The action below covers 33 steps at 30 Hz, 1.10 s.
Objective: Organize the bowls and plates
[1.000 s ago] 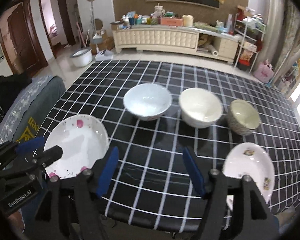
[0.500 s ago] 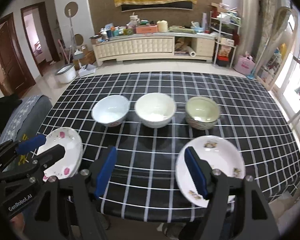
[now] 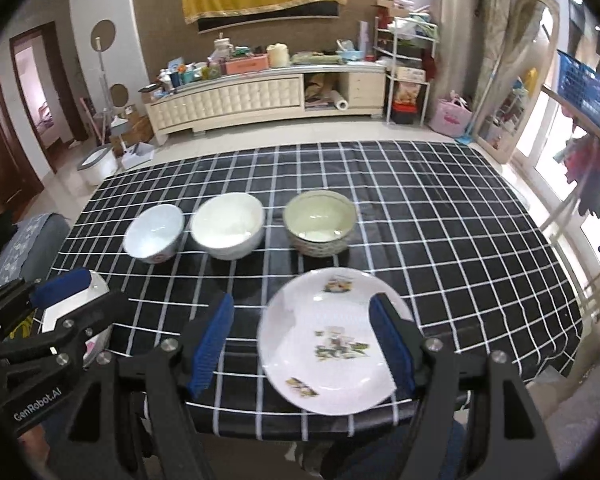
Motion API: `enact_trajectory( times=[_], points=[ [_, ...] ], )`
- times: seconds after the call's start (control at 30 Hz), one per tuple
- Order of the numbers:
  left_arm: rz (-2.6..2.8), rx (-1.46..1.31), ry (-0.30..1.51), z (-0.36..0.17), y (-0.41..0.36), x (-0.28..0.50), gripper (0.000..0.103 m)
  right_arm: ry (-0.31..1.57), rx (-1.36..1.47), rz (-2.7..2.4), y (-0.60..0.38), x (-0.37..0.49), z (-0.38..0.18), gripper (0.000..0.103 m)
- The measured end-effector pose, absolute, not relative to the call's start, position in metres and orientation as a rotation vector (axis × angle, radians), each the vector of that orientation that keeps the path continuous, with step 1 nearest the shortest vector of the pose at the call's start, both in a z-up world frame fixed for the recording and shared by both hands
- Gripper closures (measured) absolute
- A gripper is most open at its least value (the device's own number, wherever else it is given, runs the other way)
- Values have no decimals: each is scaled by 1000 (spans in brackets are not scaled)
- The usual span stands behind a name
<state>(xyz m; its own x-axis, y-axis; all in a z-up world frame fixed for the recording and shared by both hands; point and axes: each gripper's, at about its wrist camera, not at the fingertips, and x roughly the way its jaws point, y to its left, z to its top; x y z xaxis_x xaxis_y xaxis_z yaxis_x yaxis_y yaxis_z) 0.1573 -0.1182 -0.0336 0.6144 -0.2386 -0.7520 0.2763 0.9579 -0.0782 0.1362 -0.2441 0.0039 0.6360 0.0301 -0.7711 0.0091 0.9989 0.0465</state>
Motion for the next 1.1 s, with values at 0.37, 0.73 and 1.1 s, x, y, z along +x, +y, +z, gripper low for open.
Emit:
enact_trajectory(
  times=[0.37, 0.73, 1.1],
  points=[
    [-329, 67, 920, -53, -169, 181, 52, 944, 88, -25, -294, 149, -18, 29],
    [-366, 109, 1024, -94, -207, 202, 52, 1027, 120, -52, -327, 161, -53, 29],
    [-355, 135, 1142, -145, -221, 220, 52, 1130, 136, -49, -341, 173, -95, 29]
  ],
)
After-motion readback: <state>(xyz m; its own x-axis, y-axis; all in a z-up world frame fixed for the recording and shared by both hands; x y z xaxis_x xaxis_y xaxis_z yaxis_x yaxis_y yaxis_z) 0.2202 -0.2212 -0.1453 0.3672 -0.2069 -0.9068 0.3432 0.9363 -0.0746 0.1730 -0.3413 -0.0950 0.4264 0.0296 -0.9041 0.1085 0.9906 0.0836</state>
